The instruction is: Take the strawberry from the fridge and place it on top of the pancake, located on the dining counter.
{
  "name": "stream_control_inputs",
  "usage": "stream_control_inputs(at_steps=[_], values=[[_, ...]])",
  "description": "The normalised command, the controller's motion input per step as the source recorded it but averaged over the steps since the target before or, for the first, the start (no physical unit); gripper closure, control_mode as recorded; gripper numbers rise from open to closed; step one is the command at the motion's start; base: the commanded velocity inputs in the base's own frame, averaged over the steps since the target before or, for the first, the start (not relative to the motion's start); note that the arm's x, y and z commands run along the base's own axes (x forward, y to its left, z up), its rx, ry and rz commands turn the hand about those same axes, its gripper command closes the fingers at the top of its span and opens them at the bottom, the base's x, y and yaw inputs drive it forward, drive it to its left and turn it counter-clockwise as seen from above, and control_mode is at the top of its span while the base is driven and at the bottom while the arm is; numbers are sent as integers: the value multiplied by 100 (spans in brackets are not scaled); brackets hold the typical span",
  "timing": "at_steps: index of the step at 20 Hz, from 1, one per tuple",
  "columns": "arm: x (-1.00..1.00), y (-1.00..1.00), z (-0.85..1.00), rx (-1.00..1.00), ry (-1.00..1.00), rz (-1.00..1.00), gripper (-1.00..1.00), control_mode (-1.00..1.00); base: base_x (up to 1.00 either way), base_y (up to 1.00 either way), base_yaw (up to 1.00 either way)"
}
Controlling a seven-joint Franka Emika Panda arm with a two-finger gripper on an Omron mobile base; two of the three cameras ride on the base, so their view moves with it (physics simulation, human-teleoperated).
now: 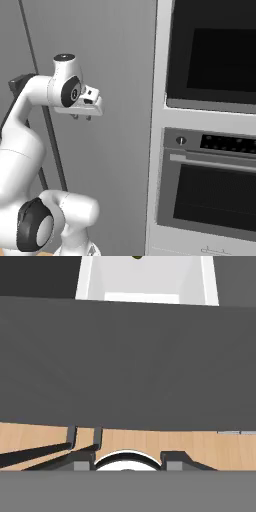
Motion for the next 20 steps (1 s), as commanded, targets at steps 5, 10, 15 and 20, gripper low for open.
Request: stream_control_inputs(at_steps=[5, 10, 15, 20], values=[[0, 0, 0, 0, 0, 0, -100, 100, -23, 0, 0], [0, 0, 0, 0, 0, 0, -100, 100, -60, 0, 0], [0, 0, 0, 0, 0, 0, -100, 100, -41, 22, 0], [0, 0, 0, 0, 0, 0, -100, 100, -3, 55, 0]])
